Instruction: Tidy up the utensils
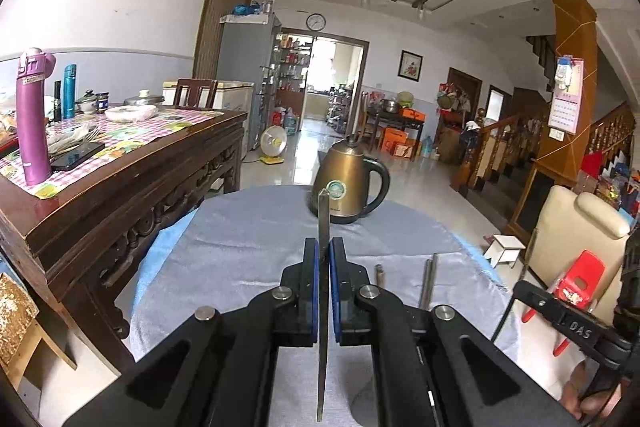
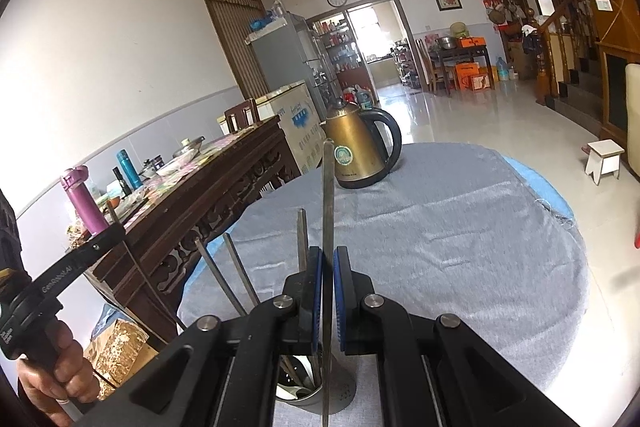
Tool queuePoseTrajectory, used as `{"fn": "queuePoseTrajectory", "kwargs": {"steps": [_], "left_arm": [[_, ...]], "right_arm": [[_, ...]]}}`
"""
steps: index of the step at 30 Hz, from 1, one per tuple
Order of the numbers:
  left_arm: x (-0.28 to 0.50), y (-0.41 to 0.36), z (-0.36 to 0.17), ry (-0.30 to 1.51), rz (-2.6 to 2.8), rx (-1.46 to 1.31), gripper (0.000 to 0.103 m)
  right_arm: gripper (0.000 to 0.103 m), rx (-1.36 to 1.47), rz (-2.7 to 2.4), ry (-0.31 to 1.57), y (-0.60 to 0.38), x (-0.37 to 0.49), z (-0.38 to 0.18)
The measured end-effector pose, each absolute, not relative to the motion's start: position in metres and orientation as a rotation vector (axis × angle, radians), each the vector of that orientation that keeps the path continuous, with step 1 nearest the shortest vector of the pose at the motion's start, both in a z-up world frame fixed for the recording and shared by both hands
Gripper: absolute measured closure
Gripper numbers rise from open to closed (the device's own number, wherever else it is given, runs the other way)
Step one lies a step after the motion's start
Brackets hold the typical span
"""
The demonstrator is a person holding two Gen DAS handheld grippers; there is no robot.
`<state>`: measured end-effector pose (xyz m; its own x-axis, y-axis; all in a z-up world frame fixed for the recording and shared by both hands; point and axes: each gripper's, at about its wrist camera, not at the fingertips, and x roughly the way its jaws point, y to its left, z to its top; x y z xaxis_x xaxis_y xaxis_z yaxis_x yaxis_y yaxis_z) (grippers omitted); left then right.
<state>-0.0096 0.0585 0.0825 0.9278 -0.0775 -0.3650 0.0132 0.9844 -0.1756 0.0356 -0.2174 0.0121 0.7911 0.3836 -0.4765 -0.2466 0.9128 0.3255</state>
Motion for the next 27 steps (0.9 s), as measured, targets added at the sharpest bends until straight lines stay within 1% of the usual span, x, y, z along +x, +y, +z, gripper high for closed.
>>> {"fn": "queuePoseTrajectory", "kwargs": {"steps": [9, 27], "left_arm": [[-0.024, 0.053, 0.095, 0.351, -0.091, -0.191, 0.098], [-0.039, 0.043, 0.11, 0.314, -0.135, -0.197, 0.098]], "right_arm": [[0.096, 0.26, 0.316, 0.517, -0.221, 0.03, 0.019], [0.096, 0.255, 0.307, 0.48, -0.216, 0.025, 0.025]]}}
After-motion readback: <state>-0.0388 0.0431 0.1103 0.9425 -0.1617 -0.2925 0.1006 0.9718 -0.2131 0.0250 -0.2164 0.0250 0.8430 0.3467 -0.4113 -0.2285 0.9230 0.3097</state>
